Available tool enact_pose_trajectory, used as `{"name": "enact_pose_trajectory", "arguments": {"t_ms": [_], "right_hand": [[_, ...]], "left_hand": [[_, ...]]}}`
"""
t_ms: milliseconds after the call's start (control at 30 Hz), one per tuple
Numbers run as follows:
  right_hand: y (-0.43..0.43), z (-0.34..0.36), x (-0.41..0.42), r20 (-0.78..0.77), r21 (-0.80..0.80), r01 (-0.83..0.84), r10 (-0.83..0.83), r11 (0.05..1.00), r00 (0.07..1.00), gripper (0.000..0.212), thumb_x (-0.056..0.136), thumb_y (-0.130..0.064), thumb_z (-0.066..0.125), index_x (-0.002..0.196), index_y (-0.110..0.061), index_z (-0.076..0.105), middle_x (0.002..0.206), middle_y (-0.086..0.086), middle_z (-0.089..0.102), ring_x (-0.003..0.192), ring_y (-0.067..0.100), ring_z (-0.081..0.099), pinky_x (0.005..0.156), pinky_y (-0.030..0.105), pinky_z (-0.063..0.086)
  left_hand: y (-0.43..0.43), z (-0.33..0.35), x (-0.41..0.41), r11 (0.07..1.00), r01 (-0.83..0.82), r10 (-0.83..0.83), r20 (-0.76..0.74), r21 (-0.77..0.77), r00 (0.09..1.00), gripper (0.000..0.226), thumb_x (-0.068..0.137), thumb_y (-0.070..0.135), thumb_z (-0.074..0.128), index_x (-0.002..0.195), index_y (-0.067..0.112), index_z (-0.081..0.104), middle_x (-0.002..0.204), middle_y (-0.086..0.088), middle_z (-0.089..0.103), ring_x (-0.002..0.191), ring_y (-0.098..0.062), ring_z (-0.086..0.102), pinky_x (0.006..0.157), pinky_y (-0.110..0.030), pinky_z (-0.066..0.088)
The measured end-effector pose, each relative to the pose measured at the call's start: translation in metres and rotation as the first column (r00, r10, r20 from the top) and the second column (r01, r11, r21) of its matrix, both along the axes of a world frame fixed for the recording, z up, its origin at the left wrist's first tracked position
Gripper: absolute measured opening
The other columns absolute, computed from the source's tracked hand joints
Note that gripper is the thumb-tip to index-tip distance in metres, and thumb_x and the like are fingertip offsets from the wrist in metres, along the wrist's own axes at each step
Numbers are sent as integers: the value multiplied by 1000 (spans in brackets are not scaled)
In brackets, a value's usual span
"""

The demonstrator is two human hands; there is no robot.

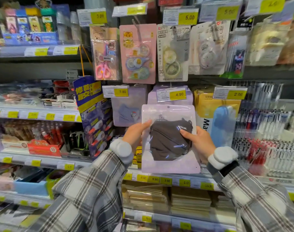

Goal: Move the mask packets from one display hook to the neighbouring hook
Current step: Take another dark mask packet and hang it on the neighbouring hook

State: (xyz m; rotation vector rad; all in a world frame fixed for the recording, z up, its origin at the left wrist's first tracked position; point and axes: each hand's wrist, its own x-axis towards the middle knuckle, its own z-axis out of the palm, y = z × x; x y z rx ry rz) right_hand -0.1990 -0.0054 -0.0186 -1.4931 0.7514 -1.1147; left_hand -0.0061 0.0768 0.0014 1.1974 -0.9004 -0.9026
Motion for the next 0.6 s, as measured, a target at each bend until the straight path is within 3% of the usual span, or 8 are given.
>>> {"name": "enact_pose_trajectory", "arguments": {"t_ms": [67, 133, 200, 300, 433, 600], "right_hand": [[-4, -2, -6, -10, -2, 3, -3, 1000, 1000, 21, 81, -14, 69, 102, -13, 66, 106, 10, 70, 101, 27, 66, 97, 47, 50], [-9, -3, -12, -26, -13, 7, -7, 1000, 1000, 29, 81, -15, 69, 109, -11, 65, 108, 9, 70, 102, 26, 66, 97, 45, 49], [-14, -3, -15, -29, -20, 10, -10, 1000, 1000, 32, 81, -14, 69, 111, -9, 65, 109, 10, 70, 103, 26, 66, 97, 44, 50], [-18, -2, -17, -51, -27, 6, -8, 1000, 999, 34, 80, -14, 69, 113, -6, 64, 109, 10, 70, 100, 24, 66, 90, 38, 53], [-20, 1, -16, -84, -62, 3, -9, 998, 996, 30, 81, -15, 69, 109, -7, 64, 99, 5, 71, 89, 15, 67, 70, 16, 54], [-22, 4, -16, -78, -58, 9, -14, 998, 997, 25, 82, -12, 68, 107, -11, 63, 92, -1, 69, 81, 7, 64, 62, 10, 53]], "left_hand": [[-8, 16, 2, 999, -34, 35, -12, 17, 999, 20, 90, 29, 55, 93, 10, 61, 67, -3, 64, 51, -10, 57, 49, -19, 45], [-18, 35, 5, 996, -91, 92, -31, 14, 995, 17, 93, 20, 51, 78, 14, 57, 47, 8, 59, 34, -2, 51, 38, -12, 41], [-28, 54, 5, 993, -115, 115, -29, 9, 993, 11, 92, 17, 52, 86, 14, 60, 62, 4, 61, 42, -4, 53, 45, -16, 43], [-38, 69, 2, 989, -139, 133, 95, 50, 987, 14, 91, 21, 55, 101, 16, 61, 84, -2, 60, 61, -10, 46, 52, -20, 37], [-49, 84, -8, 991, -122, 113, 163, 51, 980, 10, 92, 14, 53, 92, 6, 59, 73, -4, 54, 60, -9, 46, 31, -9, 34], [-51, 81, -7, 990, -135, 119, 252, 49, 960, 23, 91, 22, 55, 103, 5, 63, 87, -6, 63, 61, -4, 59, 39, -6, 41]]}}
